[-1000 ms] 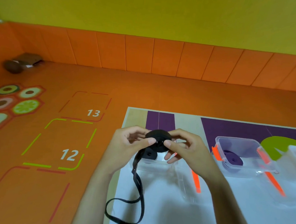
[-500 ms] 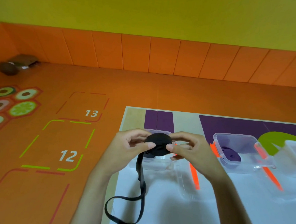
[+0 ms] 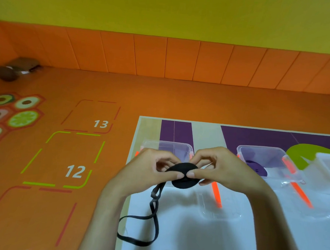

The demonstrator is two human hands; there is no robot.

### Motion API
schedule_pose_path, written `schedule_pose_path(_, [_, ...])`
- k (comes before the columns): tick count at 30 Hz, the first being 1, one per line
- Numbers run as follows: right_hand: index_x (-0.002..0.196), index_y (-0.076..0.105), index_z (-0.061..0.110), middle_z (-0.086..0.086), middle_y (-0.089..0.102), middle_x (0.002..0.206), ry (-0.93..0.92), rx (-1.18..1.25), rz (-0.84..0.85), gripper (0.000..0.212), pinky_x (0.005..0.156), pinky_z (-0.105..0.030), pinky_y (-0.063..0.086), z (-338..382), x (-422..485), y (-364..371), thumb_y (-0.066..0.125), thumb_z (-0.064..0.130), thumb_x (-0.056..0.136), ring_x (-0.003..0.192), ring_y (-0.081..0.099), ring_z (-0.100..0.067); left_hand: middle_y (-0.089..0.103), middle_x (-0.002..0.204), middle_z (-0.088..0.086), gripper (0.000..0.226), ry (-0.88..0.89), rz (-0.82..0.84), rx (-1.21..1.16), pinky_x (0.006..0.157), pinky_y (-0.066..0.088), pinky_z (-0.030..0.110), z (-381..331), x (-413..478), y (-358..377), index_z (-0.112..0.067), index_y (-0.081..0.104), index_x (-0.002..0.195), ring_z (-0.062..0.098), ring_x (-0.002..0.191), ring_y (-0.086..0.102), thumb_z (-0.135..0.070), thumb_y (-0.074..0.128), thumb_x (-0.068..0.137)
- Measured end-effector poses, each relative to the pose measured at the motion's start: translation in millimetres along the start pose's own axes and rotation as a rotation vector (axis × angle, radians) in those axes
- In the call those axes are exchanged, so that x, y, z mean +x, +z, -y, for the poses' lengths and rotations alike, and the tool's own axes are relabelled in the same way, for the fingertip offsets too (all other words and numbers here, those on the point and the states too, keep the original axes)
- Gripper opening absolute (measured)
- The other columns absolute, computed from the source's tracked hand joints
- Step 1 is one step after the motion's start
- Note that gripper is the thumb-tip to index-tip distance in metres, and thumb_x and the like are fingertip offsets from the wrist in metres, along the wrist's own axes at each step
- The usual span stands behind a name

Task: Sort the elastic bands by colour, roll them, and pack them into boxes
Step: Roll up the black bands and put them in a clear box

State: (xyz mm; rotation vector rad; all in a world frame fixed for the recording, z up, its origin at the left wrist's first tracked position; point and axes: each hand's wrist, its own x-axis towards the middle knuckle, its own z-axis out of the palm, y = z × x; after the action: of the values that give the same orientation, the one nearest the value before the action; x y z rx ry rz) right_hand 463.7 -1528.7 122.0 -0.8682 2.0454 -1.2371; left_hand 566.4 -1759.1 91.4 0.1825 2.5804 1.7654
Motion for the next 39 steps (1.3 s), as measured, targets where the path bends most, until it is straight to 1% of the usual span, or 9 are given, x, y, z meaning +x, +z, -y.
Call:
schedule_pose_path(2, [0.092, 0.079, 0.025, -0.003, 0.082, 0.093, -0.015, 0.065, -0.072, 0.006, 0.076, -0.035, 0.067, -1, 0, -1, 0.084, 0.023, 0.091, 0.088, 0.080, -0.024, 0.082, 0.097, -0.011, 0.017, 0.029, -0.068, -0.084, 0.077, 0.053, 0.013, -3, 2, 3, -0.033, 0.081, 0.105, 0.001, 0.086, 0.074, -0.024, 0.084, 0.091])
schedule_pose_path(5, [0.093, 0.078, 0.021, -0.007, 0.081, 0.095, -0.056, 0.169, -0.151, 0.004, 0.073, -0.032, 0.066, -3, 0, 1, 0.082, 0.020, 0.092, 0.092, 0.080, -0.026, 0.083, 0.097, -0.003, 0.015, 0.022, -0.152, -0.211, 0.076, 0.056, 0.015, -4, 4, 2, -0.029, 0.083, 0.103, 0.013, 0.089, 0.079, -0.022, 0.085, 0.090])
schedule_pose_path(9, [0.094, 0.078, 0.021, -0.011, 0.081, 0.097, -0.100, 0.300, -0.247, 0.008, 0.070, -0.033, 0.066, -8, 0, 5, 0.083, 0.025, 0.088, 0.094, 0.080, -0.029, 0.083, 0.097, 0.003, 0.013, -0.037, -0.157, -0.220, 0.077, 0.058, 0.018, 1, -2, -6, -0.022, 0.083, 0.100, 0.020, 0.088, 0.081, -0.018, 0.087, 0.088])
schedule_pose_path(13, [0.098, 0.078, 0.015, -0.017, 0.080, 0.097, -0.095, 0.392, -0.251, 0.018, 0.064, -0.036, 0.066, -15, 4, 11, 0.084, 0.026, 0.086, 0.094, 0.080, -0.032, 0.082, 0.100, -0.005, 0.012, 0.018, -0.196, -0.126, 0.082, 0.056, 0.015, 1, -5, -10, -0.024, 0.082, 0.103, 0.012, 0.094, 0.078, -0.018, 0.082, 0.093])
schedule_pose_path(20, [0.098, 0.084, 0.029, 0.003, 0.084, 0.093, 0.011, -0.018, -0.073, 0.014, 0.089, -0.034, 0.063, -19, 7, 6, 0.085, 0.018, 0.089, 0.092, 0.080, -0.016, 0.081, 0.098, -0.013, 0.009, -0.005, -0.139, 0.060, 0.087, 0.053, 0.014, 8, -7, -11, -0.025, 0.080, 0.104, 0.008, 0.097, 0.075, -0.020, 0.078, 0.096])
schedule_pose_path(24, [0.093, 0.085, 0.032, 0.008, 0.077, 0.073, 0.051, -0.172, 0.014, 0.010, 0.069, -0.020, 0.057, -16, 10, 9, 0.086, 0.024, 0.087, 0.068, 0.070, -0.005, 0.079, 0.099, -0.021, 0.008, -0.023, -0.060, 0.201, 0.090, 0.055, 0.021, 7, -4, -12, -0.031, 0.077, 0.105, 0.002, 0.101, 0.073, -0.027, 0.076, 0.098])
schedule_pose_path(26, [0.094, 0.085, 0.030, 0.005, 0.078, 0.075, 0.054, -0.141, 0.011, 0.010, 0.072, -0.024, 0.061, -15, 12, 10, 0.086, 0.023, 0.086, 0.070, 0.073, -0.010, 0.078, 0.098, -0.022, 0.008, -0.028, -0.062, 0.228, 0.088, 0.054, 0.018, 5, -2, -11, -0.031, 0.077, 0.105, 0.000, 0.100, 0.073, -0.027, 0.076, 0.098])
schedule_pose_path(32, [0.101, 0.086, 0.025, -0.006, 0.083, 0.094, -0.029, 0.208, -0.160, 0.019, 0.082, -0.027, 0.064, -21, 7, 12, 0.084, 0.011, 0.088, 0.093, 0.081, -0.023, 0.082, 0.091, -0.005, 0.014, -0.017, -0.289, -0.128, 0.075, 0.055, 0.014, 0, -2, -5, -0.025, 0.083, 0.093, 0.010, 0.086, 0.077, -0.015, 0.089, 0.086])
schedule_pose_path(39, [0.105, 0.084, 0.018, -0.011, 0.082, 0.103, -0.080, 0.364, -0.176, 0.020, 0.087, -0.028, 0.063, -22, 7, 14, 0.087, 0.022, 0.086, 0.100, 0.080, -0.028, 0.084, 0.096, 0.002, 0.014, -0.025, -0.272, -0.281, 0.078, 0.058, 0.017, -4, -4, -10, -0.024, 0.083, 0.097, 0.017, 0.091, 0.081, -0.016, 0.087, 0.086])
